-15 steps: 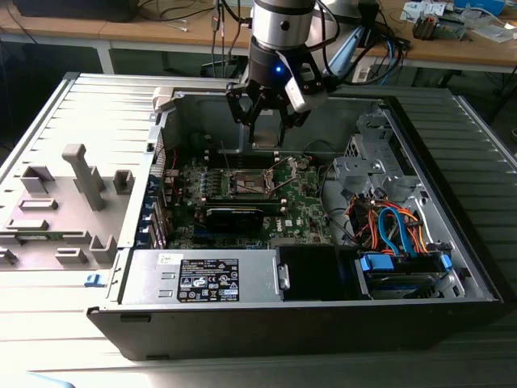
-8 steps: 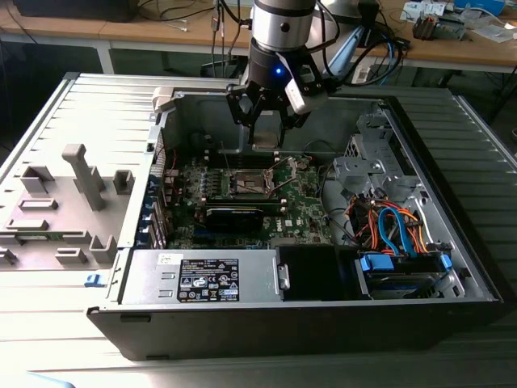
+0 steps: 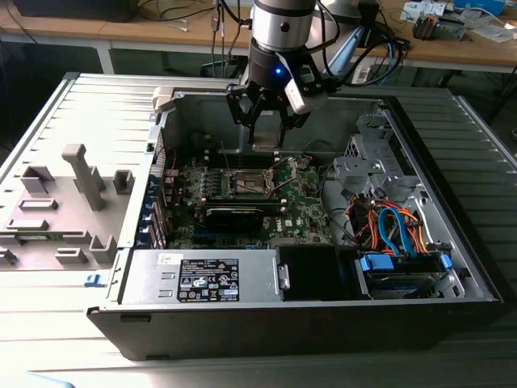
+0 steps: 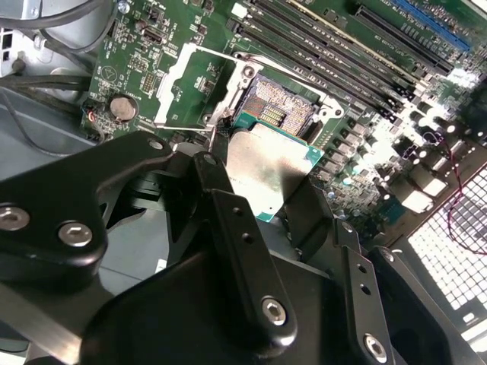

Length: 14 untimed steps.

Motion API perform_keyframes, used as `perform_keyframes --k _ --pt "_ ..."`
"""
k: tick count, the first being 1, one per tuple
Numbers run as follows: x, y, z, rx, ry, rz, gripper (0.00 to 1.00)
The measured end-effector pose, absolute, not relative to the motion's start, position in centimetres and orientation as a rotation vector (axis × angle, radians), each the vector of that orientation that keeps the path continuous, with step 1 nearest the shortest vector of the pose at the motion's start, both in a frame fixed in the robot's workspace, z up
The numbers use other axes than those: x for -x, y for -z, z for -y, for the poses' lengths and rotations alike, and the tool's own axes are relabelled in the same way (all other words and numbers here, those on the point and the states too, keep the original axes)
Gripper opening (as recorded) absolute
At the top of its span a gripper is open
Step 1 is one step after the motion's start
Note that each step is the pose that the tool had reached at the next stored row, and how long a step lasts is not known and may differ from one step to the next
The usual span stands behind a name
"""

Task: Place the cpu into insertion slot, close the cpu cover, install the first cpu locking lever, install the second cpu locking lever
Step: 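Place the cpu into insertion slot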

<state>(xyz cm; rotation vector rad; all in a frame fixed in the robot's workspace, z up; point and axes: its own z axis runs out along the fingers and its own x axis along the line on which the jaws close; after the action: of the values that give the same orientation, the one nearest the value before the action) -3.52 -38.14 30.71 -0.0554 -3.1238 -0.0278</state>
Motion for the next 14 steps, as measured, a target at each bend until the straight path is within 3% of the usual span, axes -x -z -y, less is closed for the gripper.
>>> perform_keyframes --k 14 --pt "3.52 -30.57 38.15 0.139 0.028 3.122 0.55"
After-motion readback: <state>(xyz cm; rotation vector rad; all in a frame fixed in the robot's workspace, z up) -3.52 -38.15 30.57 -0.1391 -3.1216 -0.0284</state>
